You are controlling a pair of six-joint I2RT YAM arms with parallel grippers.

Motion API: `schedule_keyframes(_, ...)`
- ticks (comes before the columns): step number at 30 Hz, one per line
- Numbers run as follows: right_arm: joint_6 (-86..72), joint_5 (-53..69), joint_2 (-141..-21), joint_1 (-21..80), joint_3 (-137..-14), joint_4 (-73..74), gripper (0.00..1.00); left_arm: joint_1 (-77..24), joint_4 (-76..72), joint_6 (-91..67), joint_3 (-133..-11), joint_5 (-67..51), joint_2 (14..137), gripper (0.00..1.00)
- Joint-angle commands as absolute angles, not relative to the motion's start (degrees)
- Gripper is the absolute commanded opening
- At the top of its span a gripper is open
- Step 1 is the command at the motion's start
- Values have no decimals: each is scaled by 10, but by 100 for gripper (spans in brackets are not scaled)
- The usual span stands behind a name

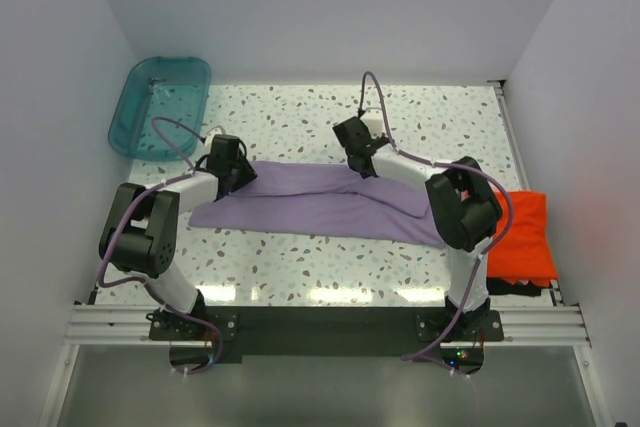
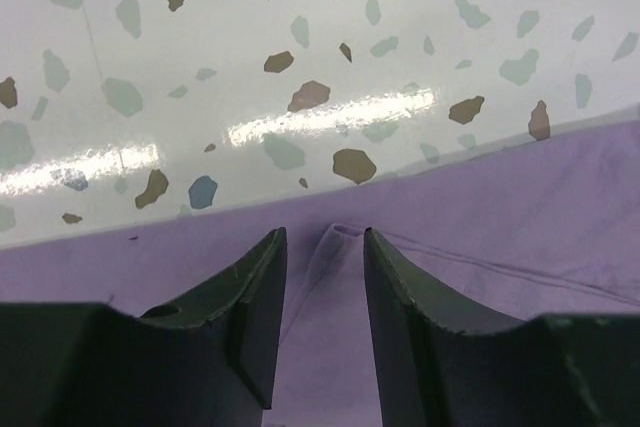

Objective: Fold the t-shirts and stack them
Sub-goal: Fold the tshirt

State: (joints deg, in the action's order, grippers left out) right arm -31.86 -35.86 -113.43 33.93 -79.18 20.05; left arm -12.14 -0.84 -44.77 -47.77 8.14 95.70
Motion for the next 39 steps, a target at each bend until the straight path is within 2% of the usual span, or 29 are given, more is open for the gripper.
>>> schedule_keyframes(1, -317, -390, -1147, 333, -821, 201, 40, -123, -37, -436, -490, 83, 962, 44)
schedule_keyframes(11, -322, -384, -1165, 331, -817, 200, 38, -123, -36, -437, -491, 83, 965, 44)
schedule_keyframes(16, -324, -385, -1159, 330, -808, 196, 33, -123, -36, -436, -490, 84, 968, 44)
schedule_keyframes(19, -324, -387, -1152, 330, -802, 196, 27, -123, -36, -436, -490, 84, 968, 44)
schedule_keyframes(20, -325, -388, -1151, 330, -798, 195, 21, -123, -35, -436, -491, 84, 968, 44)
schedule_keyframes(23, -327, -388, -1138, 330, -788, 193, 12, -123, -34, -436, -491, 84, 968, 44)
schedule_keyframes(30, -330, -391, -1118, 330, -770, 198, 0, -123, -33, -436, -491, 85, 970, 44)
schedule_keyframes(39, -354, -374, -1023, 331, -692, 187, 0, -123, -34, -437, -488, 85, 970, 44)
